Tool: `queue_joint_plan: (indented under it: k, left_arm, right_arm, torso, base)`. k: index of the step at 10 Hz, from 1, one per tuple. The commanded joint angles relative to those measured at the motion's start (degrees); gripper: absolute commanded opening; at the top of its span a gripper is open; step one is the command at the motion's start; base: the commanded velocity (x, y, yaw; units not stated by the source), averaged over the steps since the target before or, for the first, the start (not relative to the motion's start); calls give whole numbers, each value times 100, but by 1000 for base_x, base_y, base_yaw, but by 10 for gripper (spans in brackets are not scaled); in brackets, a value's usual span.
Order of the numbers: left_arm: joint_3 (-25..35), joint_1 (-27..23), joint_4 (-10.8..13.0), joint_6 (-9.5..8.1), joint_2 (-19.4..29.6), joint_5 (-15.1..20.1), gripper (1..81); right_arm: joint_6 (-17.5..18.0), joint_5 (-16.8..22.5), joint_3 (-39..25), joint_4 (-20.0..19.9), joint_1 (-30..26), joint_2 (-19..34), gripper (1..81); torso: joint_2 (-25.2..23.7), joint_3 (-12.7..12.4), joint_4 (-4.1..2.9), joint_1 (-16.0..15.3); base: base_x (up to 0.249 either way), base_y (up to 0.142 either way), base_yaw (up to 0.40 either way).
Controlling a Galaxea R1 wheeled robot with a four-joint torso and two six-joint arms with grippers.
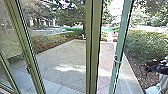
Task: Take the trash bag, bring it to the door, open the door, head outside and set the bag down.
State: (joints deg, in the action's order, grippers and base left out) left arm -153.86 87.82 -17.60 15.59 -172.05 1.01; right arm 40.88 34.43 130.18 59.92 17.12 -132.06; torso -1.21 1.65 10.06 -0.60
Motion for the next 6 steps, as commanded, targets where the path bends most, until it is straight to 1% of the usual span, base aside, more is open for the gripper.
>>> queue_joint_plan:
  k: [1,2,3,4,5,6]
  left_arm:
    - [13,-252,-50,23,12,356,10]
    - [13,-252,-50,23,12,365,10]
    - [13,-252,-50,23,12,365,10]
    - [13,-252,-41,23,12,356,10]
    - [13,-252,-41,23,12,364,10]
    - [13,-252,-41,23,21,365,10]
  right_arm:
    - [-80,592,498,626,-1073,485,811]
    - [-88,530,560,626,-1065,546,811]
    - [-158,521,568,601,-1056,607,811]
    - [-168,521,568,583,-995,634,811]
    - [-168,521,577,574,-960,643,811]
    - [-168,521,586,574,-959,652,811]
  torso:
    - [0,0,0,0]
    - [0,-2,0,0]
    - [0,-2,117,0]
    - [0,-122,203,0]
    - [0,-188,283,-2]
    - [0,-314,381,-2]
  base:
    - [0,0,0]
    - [0,0,0]
    - [0,0,0]
    - [0,0,0]
    - [0,0,0]
    - [0,0,0]
